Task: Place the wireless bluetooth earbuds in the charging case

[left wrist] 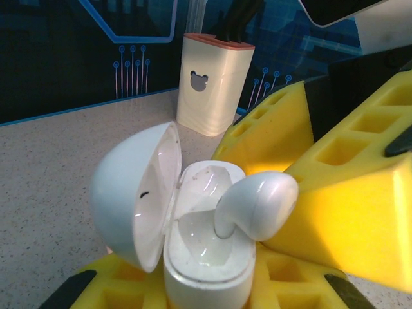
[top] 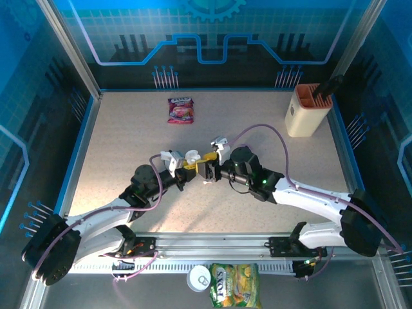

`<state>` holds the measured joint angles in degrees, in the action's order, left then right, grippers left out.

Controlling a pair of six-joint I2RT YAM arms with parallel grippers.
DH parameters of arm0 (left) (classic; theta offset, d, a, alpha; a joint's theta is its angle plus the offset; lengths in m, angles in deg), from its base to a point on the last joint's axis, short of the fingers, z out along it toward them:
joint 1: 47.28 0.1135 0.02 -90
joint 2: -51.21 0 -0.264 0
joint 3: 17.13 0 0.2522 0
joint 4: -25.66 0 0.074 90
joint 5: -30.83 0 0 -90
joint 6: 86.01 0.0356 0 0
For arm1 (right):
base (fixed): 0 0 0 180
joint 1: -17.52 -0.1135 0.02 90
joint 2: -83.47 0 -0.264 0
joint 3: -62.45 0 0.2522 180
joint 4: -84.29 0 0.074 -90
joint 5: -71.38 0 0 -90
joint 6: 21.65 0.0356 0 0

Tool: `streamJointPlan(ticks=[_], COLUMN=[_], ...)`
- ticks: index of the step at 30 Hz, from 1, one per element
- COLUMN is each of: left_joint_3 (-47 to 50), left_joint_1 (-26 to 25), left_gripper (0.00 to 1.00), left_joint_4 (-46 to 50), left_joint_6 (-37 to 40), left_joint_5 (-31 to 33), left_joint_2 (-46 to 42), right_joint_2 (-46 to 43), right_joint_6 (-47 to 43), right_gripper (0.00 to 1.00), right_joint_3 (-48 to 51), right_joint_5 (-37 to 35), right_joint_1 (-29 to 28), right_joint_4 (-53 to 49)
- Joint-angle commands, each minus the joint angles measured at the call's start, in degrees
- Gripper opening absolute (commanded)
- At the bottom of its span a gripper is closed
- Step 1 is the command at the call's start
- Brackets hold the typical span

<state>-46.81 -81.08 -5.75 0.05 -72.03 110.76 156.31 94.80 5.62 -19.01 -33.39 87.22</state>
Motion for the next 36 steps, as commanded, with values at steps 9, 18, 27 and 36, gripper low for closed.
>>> streamJointPlan(ticks=[9, 18, 27, 36], left_joint_3=[-0.18, -0.49, -0.44, 0.19], left_joint_1=[-0.77, -0.78, -0.77, -0.74], left_gripper=[0.09, 0.08, 0.08, 0.08], left_joint_4=[-1.57, -1.94, -2.08, -2.01], left_joint_6=[1.51, 1.77, 2.01, 2.28], left_joint_5=[-1.99, -2.52, -2.88, -2.99], left_joint_2=[-0.93, -0.17, 0.35, -0.48], right_joint_2=[-3.01, -3.2, 0.5, -0.07], right_joint_6=[-1.17, -1.68, -1.08, -0.78], right_gripper=[0.48, 0.48, 0.49, 0.54], right_joint_3=[-0.04, -1.25, -3.46, -2.81], right_joint_5=[1.19, 2.17, 5.74, 4.81], right_joint_1=[0.09, 0.9, 0.36, 0.2], right_joint_4=[-0.92, -2.86, -1.57, -1.52])
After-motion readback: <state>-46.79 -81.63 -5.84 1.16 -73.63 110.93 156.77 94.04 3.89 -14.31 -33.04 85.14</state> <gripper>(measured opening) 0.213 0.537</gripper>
